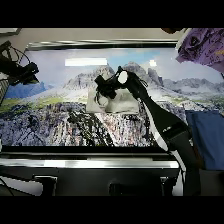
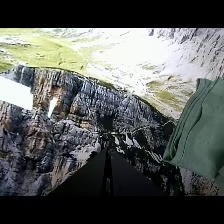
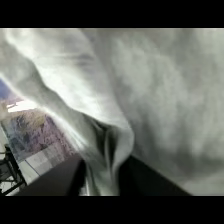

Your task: Fold the clothes and pants, and hang the long-sleeved shirts on hangers.

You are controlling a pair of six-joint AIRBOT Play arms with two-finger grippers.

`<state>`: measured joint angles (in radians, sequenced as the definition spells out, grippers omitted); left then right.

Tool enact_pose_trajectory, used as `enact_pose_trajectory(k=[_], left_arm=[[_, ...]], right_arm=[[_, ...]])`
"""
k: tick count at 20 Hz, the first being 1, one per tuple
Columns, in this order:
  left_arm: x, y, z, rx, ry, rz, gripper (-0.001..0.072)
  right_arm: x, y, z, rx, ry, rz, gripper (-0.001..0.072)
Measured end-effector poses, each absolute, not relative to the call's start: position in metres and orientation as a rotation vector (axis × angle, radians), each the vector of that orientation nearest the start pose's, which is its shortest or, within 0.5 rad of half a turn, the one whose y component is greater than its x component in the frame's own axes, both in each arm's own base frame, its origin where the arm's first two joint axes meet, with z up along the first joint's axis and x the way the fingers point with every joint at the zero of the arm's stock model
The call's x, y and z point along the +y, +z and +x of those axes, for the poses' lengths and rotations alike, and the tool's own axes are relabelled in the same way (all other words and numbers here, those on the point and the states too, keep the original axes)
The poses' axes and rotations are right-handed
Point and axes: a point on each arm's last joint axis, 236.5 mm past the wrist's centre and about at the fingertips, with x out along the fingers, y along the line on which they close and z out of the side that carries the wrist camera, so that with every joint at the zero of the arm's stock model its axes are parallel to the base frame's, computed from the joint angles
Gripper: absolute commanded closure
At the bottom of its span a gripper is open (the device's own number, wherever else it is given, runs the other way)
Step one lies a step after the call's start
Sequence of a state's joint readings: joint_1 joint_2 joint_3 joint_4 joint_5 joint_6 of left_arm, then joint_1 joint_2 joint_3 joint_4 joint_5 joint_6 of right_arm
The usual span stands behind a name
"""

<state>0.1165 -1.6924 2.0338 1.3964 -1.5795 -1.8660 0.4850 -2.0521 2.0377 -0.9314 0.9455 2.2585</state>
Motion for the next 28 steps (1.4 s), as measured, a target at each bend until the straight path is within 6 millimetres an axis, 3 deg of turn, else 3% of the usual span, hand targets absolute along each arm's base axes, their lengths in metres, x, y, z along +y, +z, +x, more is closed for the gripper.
enact_pose_trajectory(k=[1,4,7,9,10,13,15,16,17,19,22,28], left_arm=[[0.015,0.113,0.482,1.229,0.131,-0.435,0.0690],[0.015,0.113,0.482,1.229,0.131,-0.435,0.0690],[0.015,0.113,0.483,1.228,0.131,-0.435,0.0690],[0.015,0.113,0.483,1.228,0.131,-0.435,0.0690],[0.016,0.113,0.483,1.228,0.132,-0.435,0.0690],[0.016,0.113,0.483,1.228,0.131,-0.435,0.0690],[0.016,0.113,0.483,1.228,0.132,-0.435,0.0690],[0.016,0.113,0.483,1.228,0.132,-0.435,0.0690],[0.016,0.113,0.482,1.228,0.132,-0.435,0.0689],[0.016,0.113,0.482,1.229,0.133,-0.435,0.0689],[0.017,0.113,0.482,1.229,0.134,-0.434,0.0689],[0.017,0.113,0.482,1.232,0.136,-0.433,0.0690]], right_arm=[[0.400,0.017,0.504,1.299,0.368,0.948,0.0283],[0.400,0.044,0.504,1.268,0.447,0.953,0.0281],[0.367,0.089,0.516,1.198,0.485,0.959,0.0281],[0.322,0.122,0.529,1.133,0.485,0.953,0.0214],[0.291,0.136,0.535,1.103,0.477,0.943,0.0214],[0.187,0.151,0.546,1.059,0.411,0.887,0.0214],[0.119,0.134,0.545,1.078,0.346,0.858,0.0214],[0.094,0.121,0.542,1.096,0.321,0.854,0.0214],[0.072,0.104,0.537,1.121,0.304,0.854,0.0215],[0.050,0.066,0.528,1.176,0.294,0.868,0.0217],[0.056,0.010,0.517,1.262,0.353,0.916,0.0220],[0.118,-0.061,0.516,1.337,0.485,0.972,0.0238]])
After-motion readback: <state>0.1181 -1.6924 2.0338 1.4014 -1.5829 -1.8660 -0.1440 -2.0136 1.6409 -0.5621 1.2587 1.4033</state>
